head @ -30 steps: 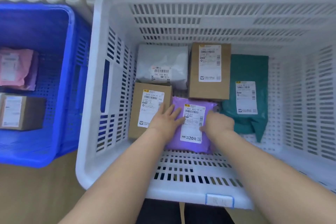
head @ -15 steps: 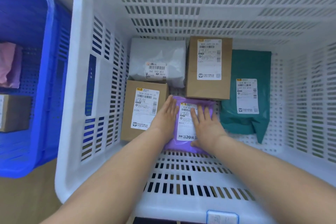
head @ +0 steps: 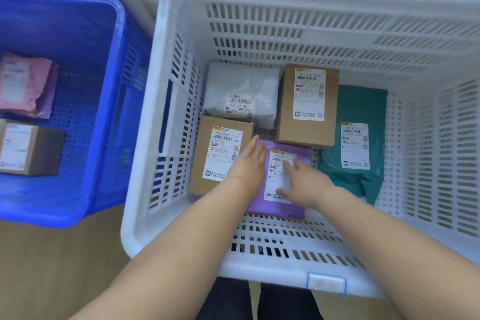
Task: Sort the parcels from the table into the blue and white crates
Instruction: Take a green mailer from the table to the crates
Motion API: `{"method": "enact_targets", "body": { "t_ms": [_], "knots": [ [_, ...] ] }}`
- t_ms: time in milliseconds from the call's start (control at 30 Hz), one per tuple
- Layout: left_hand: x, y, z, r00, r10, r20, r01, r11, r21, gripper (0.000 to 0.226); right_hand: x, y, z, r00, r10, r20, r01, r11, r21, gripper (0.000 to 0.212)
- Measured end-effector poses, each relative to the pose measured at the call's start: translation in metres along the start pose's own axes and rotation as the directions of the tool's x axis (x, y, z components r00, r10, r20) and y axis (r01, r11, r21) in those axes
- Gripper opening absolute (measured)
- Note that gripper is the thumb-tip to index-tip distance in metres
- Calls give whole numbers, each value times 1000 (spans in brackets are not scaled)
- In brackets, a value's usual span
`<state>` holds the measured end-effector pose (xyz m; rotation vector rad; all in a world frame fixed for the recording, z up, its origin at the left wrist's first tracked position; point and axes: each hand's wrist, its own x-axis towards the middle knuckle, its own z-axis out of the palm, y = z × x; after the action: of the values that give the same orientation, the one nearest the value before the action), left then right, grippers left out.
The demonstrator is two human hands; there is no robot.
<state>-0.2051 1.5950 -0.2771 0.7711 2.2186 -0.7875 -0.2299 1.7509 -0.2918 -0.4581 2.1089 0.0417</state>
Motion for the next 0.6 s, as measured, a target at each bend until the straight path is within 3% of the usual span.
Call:
{"method": "enact_targets", "body": {
  "t_ms": [133,300,467,600],
  "knots": [
    [-45,-18,-15,994,-106,8,106,977,-188,67,-36,-7,-20,988,98,-120,-61,958,281,60],
    [-111,-52,-36,936,-348,-46,277,812,-514,63,-71,-38,-61,968,37,-248,18,976,216,42],
    [-180,-83,-42,772,-631,-73,397,569,-720,60,-106,-92,-129,884,-84,-459,164,977,136,33],
    [-237,-101,-25,604,-797,-16,483,382,-788,58,-137,-151,-169,740,-210,-639,339,937,85,39]
  ]
}}
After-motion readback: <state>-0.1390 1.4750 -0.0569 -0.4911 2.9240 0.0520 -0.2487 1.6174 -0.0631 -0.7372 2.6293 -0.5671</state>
